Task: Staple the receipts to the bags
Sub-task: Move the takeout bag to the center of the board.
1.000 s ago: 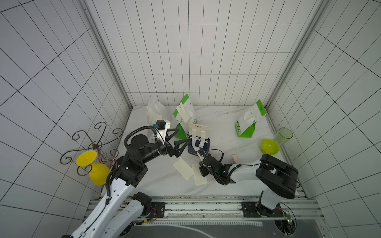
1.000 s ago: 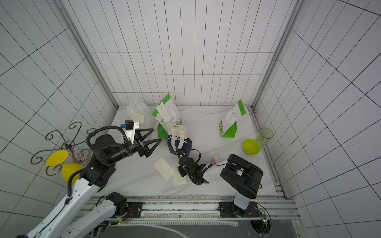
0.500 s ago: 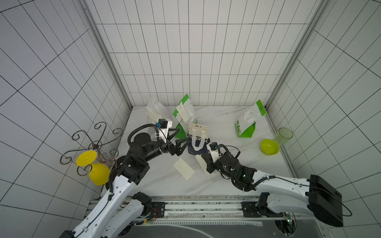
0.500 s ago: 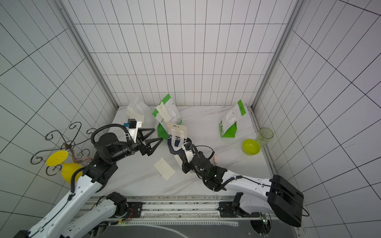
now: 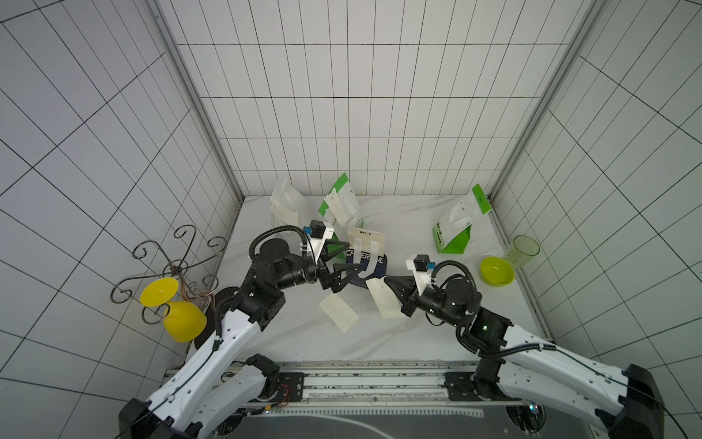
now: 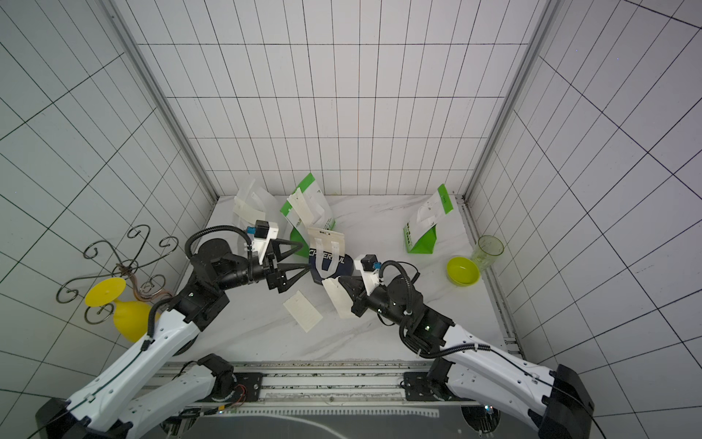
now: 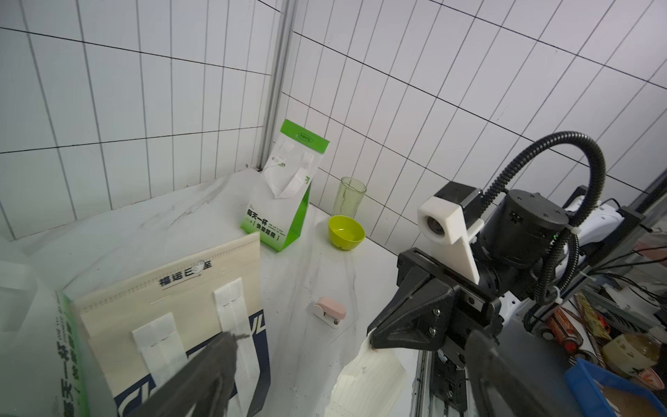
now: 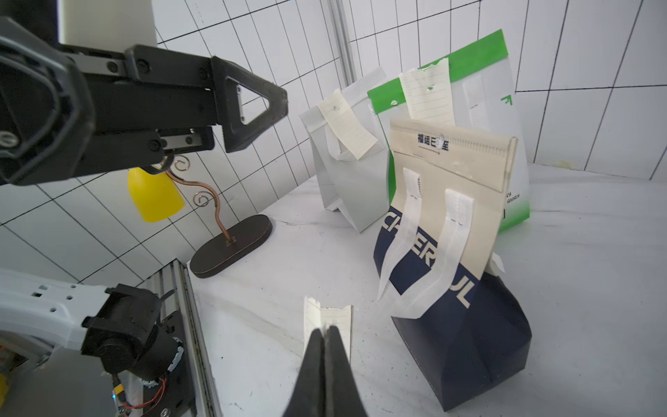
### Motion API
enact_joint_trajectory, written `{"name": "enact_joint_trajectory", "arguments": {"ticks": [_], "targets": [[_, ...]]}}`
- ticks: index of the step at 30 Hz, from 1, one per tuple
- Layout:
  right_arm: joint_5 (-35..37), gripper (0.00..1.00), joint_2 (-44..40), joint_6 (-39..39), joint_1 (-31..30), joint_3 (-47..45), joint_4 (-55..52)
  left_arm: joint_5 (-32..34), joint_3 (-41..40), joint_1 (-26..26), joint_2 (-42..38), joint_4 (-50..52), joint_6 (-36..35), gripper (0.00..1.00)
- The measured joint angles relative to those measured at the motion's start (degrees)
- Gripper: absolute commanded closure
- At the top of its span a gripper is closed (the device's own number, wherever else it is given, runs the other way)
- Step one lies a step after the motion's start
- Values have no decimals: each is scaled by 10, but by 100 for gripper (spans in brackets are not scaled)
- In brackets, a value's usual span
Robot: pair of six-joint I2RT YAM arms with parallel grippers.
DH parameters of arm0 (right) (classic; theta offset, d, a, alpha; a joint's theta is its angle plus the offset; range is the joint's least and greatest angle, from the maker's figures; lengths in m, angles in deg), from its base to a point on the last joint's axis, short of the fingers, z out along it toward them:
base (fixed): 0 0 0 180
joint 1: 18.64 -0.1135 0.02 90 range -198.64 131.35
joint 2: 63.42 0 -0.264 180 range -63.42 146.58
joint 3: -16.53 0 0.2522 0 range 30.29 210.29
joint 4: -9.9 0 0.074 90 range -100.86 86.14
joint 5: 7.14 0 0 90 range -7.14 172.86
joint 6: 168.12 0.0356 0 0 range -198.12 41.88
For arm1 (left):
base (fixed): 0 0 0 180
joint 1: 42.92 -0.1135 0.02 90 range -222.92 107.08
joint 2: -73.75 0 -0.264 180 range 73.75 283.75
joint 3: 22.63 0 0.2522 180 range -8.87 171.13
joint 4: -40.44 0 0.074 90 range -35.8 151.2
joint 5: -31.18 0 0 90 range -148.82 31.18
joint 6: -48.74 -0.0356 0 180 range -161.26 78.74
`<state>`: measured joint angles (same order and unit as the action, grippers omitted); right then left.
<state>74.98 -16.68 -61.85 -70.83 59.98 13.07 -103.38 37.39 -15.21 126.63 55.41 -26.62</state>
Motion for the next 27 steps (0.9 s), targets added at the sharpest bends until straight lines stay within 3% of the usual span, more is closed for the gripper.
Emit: {"name": "enact_joint_trajectory", "arguments": {"ticks": [8, 15, 20, 24, 27], "targets": [[-42, 100, -27, 7, 5, 8, -4, -25, 0, 44, 15, 27, -40, 7], [-47, 100, -29, 13, 8, 39, 14, -30, 1, 57, 23, 47, -55, 22], [-47, 100, -21, 17, 8, 44, 24, -34, 2, 65, 41, 58, -60, 40], [-47, 100, -15, 21, 8, 44, 31, -35, 3, 71, 43, 63, -59, 73], [-47, 100, -8, 26, 8, 44, 35, -33, 5, 72, 42, 63, -62, 92]]}}
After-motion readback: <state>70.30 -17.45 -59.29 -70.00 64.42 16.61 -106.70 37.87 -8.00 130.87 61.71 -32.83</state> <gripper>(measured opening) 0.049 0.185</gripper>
